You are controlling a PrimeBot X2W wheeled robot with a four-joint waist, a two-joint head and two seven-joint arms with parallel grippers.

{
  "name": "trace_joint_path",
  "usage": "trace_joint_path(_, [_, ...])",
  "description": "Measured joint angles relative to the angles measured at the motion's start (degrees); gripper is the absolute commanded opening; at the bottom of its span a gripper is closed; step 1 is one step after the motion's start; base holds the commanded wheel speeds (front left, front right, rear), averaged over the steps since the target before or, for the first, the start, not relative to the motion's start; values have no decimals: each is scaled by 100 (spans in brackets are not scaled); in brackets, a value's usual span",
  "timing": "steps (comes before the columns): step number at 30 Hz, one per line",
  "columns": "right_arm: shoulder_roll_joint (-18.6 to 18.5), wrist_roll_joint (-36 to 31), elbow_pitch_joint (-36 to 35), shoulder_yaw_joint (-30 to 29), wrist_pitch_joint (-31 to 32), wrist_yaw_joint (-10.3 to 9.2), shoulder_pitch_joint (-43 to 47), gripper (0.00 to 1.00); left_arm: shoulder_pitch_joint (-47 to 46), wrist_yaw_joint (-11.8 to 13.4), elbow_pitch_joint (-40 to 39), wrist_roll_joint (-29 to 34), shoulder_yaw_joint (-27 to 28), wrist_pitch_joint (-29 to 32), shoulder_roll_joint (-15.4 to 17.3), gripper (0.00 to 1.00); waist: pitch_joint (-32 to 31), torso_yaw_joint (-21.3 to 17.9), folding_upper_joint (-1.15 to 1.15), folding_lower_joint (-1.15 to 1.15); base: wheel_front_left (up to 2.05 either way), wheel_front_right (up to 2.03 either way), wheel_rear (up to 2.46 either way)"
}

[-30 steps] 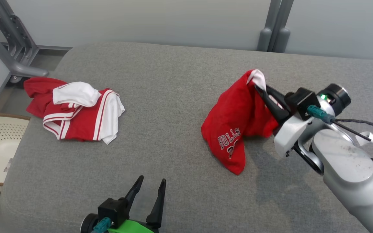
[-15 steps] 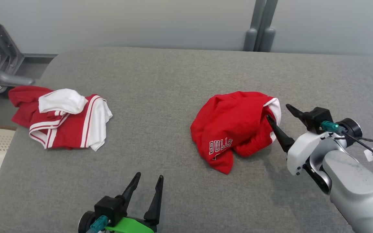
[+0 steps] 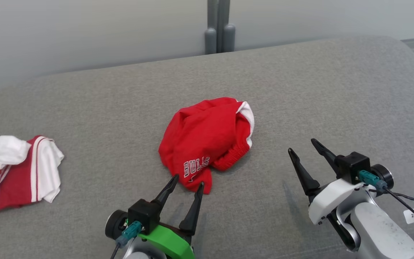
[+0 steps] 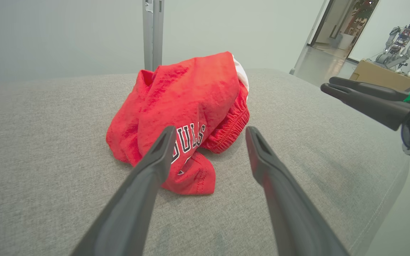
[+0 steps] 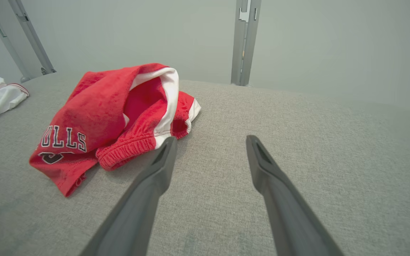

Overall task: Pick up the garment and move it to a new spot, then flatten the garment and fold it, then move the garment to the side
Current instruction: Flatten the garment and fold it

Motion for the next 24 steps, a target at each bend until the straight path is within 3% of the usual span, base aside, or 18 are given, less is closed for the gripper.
trace_joint_path(12, [243, -200, -236, -250, -1, 0, 178, 100, -344, -1, 827, 75, -105, 0, -5, 100, 319, -1142, 0, 0, 0, 0, 0])
trace_joint_path(15, [268, -213, -241, -328, -1, 0, 192, 100, -418, 1, 1073, 179, 125, 0, -7, 100, 445, -1335, 0, 0, 0, 0, 0])
trace_joint_path(24, [337, -215, -282, -417, 0, 0, 192, 100, -610, 385, 1724, 626, 717, 0, -2, 100, 738, -1741, 0, 0, 0, 0, 0])
